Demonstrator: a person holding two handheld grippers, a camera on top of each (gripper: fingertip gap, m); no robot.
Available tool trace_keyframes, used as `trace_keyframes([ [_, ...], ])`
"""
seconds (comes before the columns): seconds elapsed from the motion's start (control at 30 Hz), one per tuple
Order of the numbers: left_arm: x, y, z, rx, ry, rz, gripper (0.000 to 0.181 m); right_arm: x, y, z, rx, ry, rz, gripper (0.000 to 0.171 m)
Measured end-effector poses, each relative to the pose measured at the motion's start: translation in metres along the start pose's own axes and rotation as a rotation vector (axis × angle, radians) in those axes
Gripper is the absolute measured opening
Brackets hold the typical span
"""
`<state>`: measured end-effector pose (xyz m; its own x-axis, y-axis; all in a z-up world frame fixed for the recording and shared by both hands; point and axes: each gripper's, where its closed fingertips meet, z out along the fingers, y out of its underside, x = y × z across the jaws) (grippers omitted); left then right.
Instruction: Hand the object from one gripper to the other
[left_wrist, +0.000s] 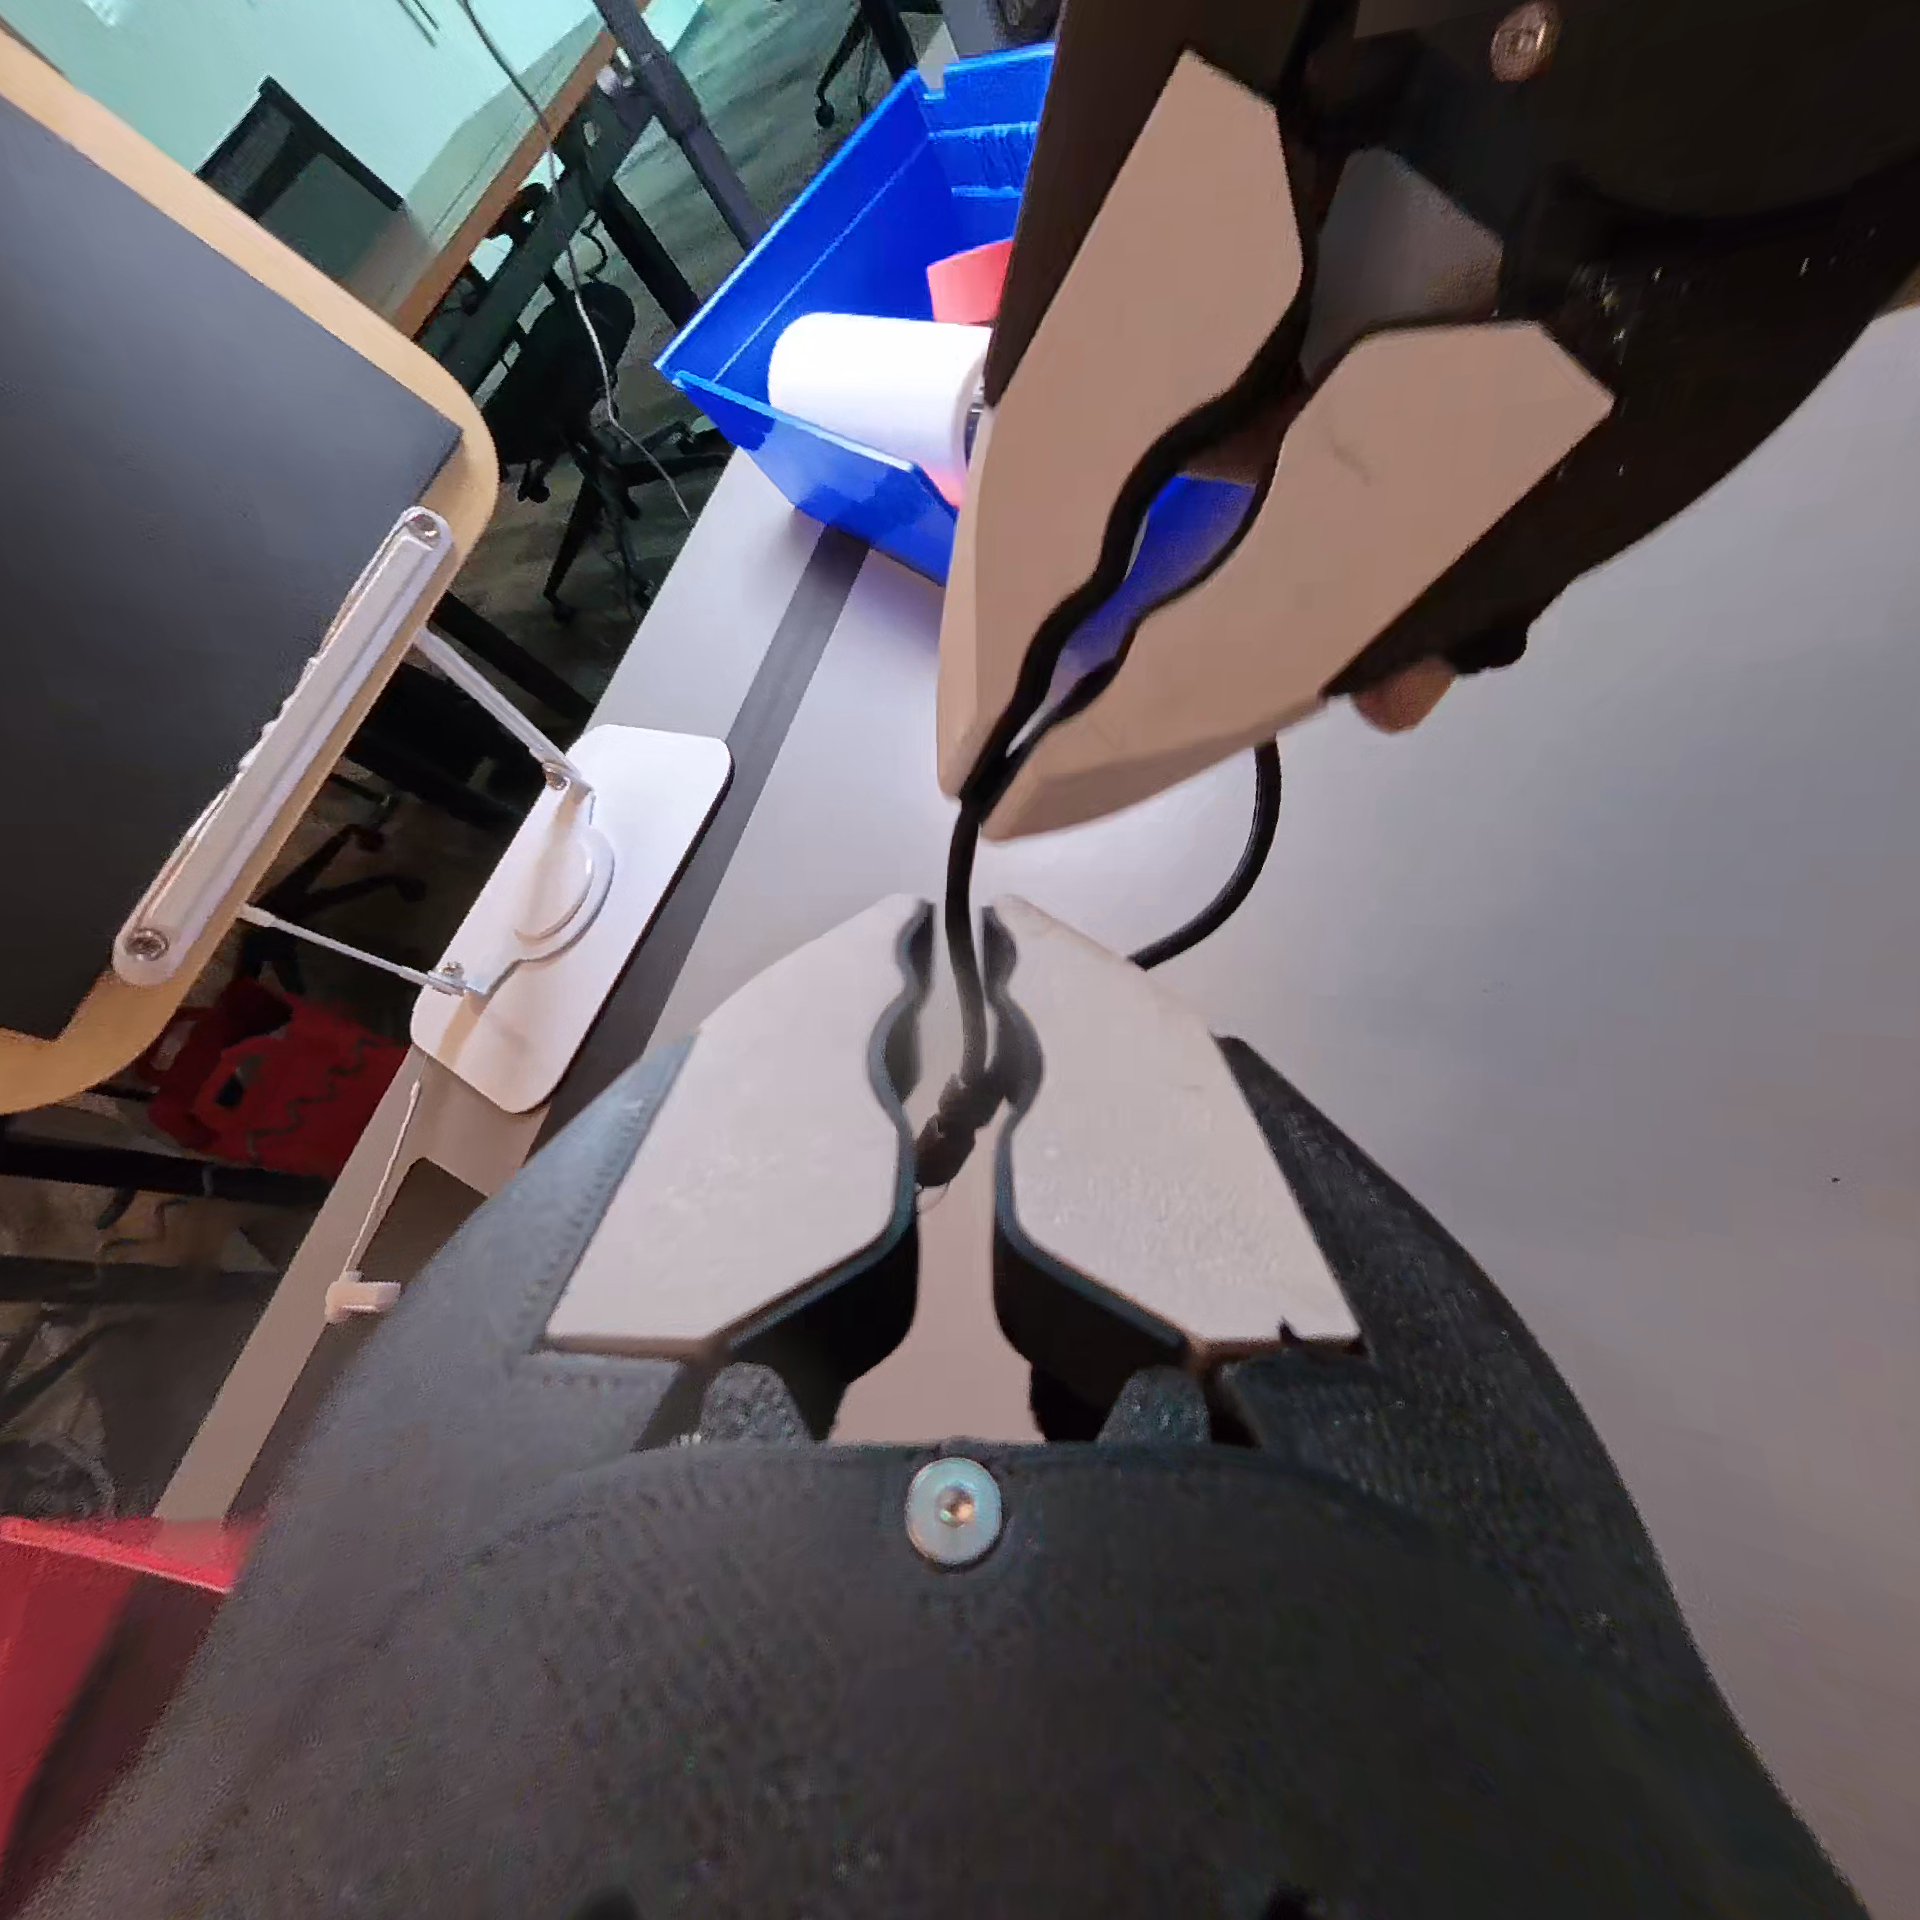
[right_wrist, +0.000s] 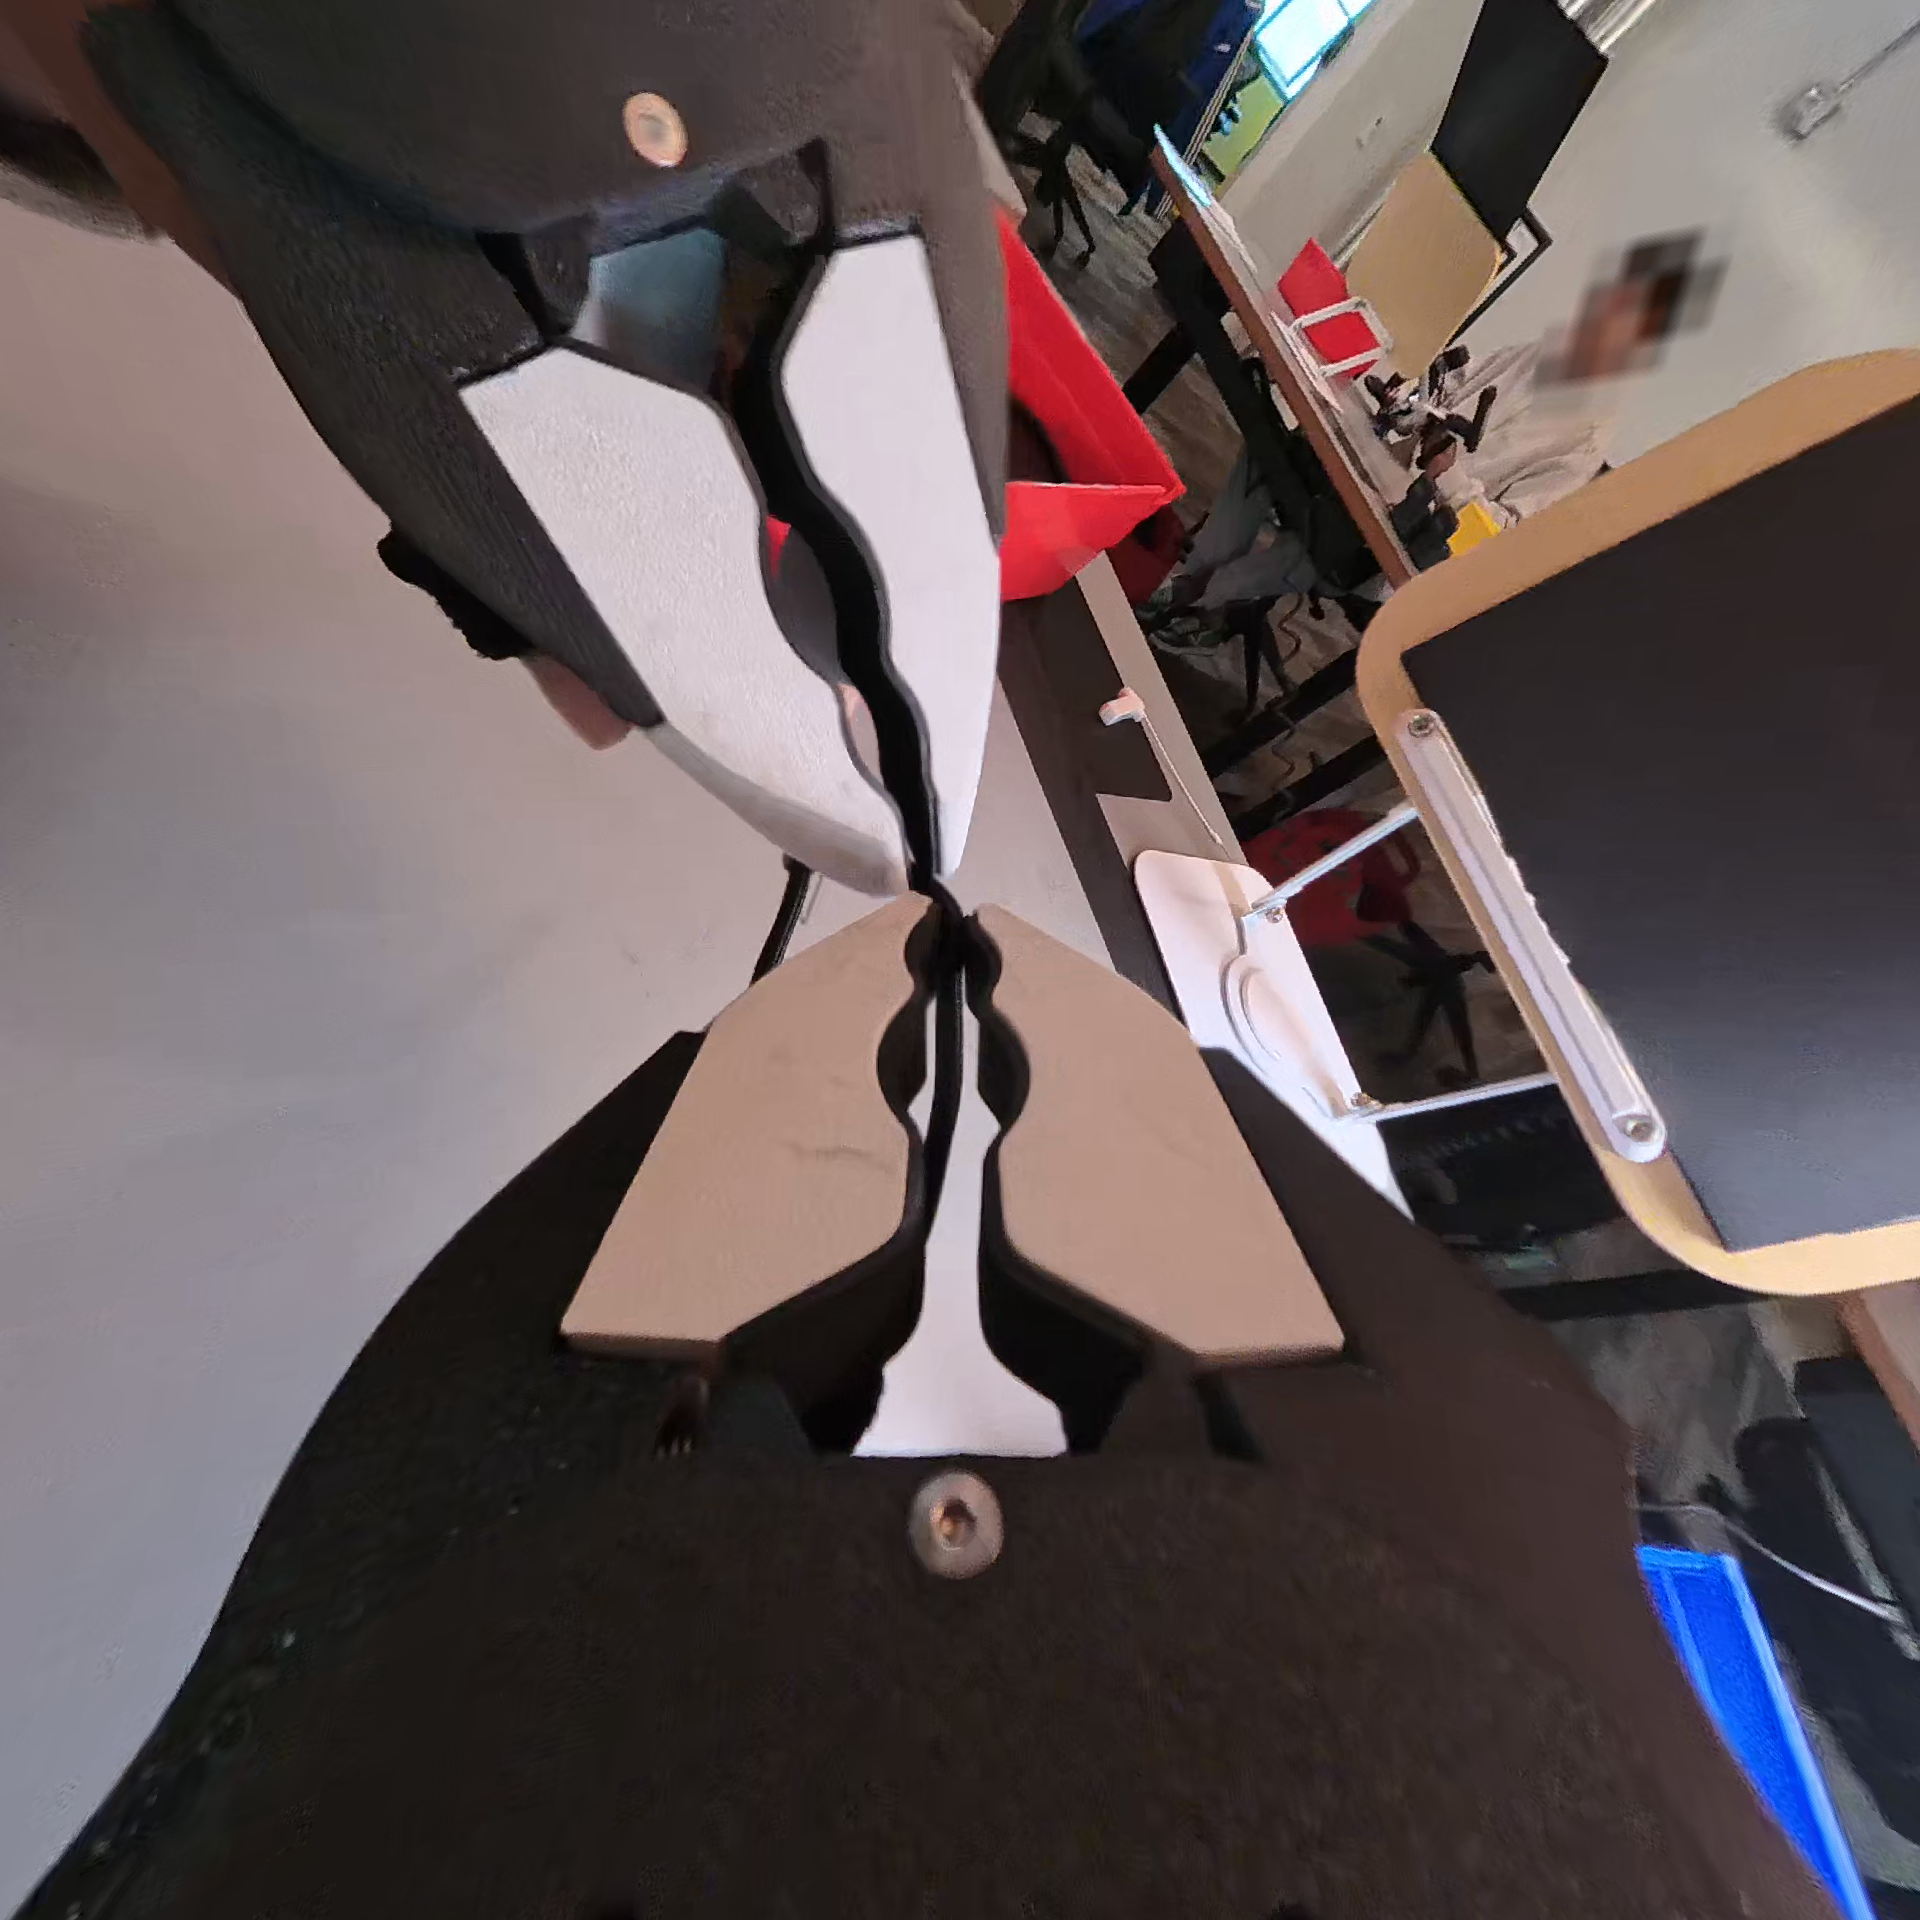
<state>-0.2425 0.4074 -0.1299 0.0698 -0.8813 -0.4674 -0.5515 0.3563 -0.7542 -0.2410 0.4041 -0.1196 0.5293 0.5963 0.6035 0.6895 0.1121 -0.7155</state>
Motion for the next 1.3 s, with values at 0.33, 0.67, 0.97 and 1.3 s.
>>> trace_keyframes([
  [0.33, -0.010, 0.008, -0.001, -0.014, -0.026, 0.014, 0.004, 0.012, 0.000, -0.016, 0.070, -0.107, 0.215, 0.003],
  [0.67, 0.010, 0.011, 0.004, -0.107, -0.016, 0.200, 0.004, -0.014, 0.009, 0.003, -0.044, -0.056, -0.098, 0.004],
  [0.97, -0.021, -0.006, -0.019, 0.122, 0.062, -0.210, 0.022, 0.020, -0.002, -0.018, 0.093, -0.007, 0.084, 0.003],
  [1.3, -0.026, -0.055, -0.055, 0.719, 0.851, -1.130, 0.013, 0.019, -0.040, -0.030, 0.323, 0.065, 0.045, 0.003],
])
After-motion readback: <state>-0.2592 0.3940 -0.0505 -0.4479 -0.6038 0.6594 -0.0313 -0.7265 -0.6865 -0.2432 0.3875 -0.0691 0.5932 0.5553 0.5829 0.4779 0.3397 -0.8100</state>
